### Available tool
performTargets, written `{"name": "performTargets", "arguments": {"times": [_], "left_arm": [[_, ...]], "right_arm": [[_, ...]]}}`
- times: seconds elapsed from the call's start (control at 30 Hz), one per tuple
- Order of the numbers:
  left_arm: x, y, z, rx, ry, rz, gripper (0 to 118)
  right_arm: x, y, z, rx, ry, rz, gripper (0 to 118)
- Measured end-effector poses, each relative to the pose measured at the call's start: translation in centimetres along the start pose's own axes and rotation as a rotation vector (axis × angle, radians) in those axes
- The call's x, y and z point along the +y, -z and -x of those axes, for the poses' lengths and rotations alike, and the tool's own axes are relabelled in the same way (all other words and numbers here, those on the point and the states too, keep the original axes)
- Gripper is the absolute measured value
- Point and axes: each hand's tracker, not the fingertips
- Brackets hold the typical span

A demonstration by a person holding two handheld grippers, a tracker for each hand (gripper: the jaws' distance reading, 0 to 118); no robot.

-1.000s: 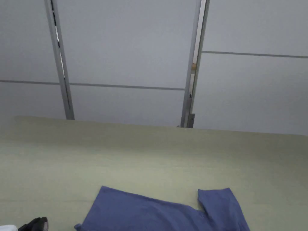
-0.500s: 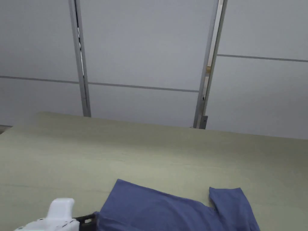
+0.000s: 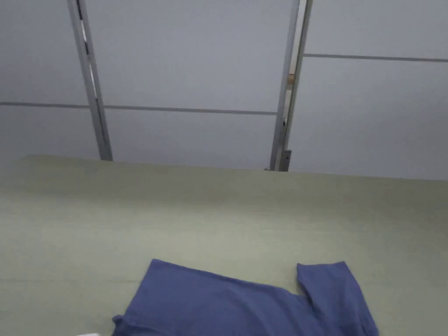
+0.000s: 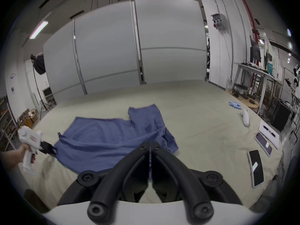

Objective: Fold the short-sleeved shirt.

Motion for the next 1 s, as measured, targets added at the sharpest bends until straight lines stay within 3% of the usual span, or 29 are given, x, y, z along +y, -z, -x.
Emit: {"name": "performTargets", "arguments": {"times": [0.07, 0.1, 0.3, 0.33, 0.37, 0.4, 0.43, 0.47, 0.5, 0.53, 0.6, 0.63, 0.83, 1.0], "left_arm": [[-0.4, -1.1, -1.0, -0.049, 0.023, -0.011, 6], [-0.5, -1.4, -1.3, -0.041, 0.026, -0.010, 6], [-1.5, -4.0, -1.8, -0.112, 0.002, -0.050, 6], [-1.2, -4.4, -1.4, -0.062, 0.025, -0.108, 6], [-1.2, -4.5, -1.3, -0.065, 0.022, -0.109, 6], [-1.1, -4.6, -1.3, -0.067, 0.019, -0.107, 6], [-1.2, -4.7, -1.2, -0.069, 0.010, -0.106, 6], [-1.4, -4.9, -1.1, -0.082, 0.000, -0.097, 6], [-1.5, -5.1, -1.1, -0.084, 0.000, -0.099, 6], [-1.6, -5.5, -1.2, -0.089, 0.001, -0.098, 6], [-1.9, -6.5, -1.2, -0.124, -0.007, -0.103, 6], [-2.0, -7.3, -1.2, -0.139, -0.011, -0.117, 6], [-3.8, -13.1, 0.4, -0.212, -0.076, -0.141, 6], [-9.1, -15.1, 2.8, -0.156, -0.078, -0.051, 6]], "right_arm": [[-0.4, 3.2, -0.1, -0.021, -0.029, 0.106, 106], [-0.8, 5.0, -0.7, -0.022, -0.022, 0.177, 118], [-5.7, 15.9, -3.8, 0.009, 0.091, 0.547, 117], [-6.6, 17.3, -4.3, 0.002, 0.101, 0.609, 117], [-5.5, 17.2, -1.8, -0.025, 0.109, 0.629, 114], [-5.2, 16.7, -1.3, -0.066, 0.063, 0.581, 112], [-4.3, 15.8, -0.6, -0.029, 0.015, 0.554, 108], [-4.0, 15.2, -0.4, -0.016, -0.026, 0.514, 85], [-3.9, 14.9, -0.5, -0.013, -0.086, 0.476, 28], [-3.5, 14.5, -0.5, 0.104, -0.103, 0.464, 13], [-2.7, 14.0, 0.5, 0.060, -0.200, 0.493, 12], [-1.9, 12.5, 2.0, 0.089, -0.214, 0.478, 12], [1.7, 7.1, -0.8, 0.170, -0.003, 0.383, 12], [0.9, 1.2, -3.8, 0.149, 0.028, 0.429, 13]]}}
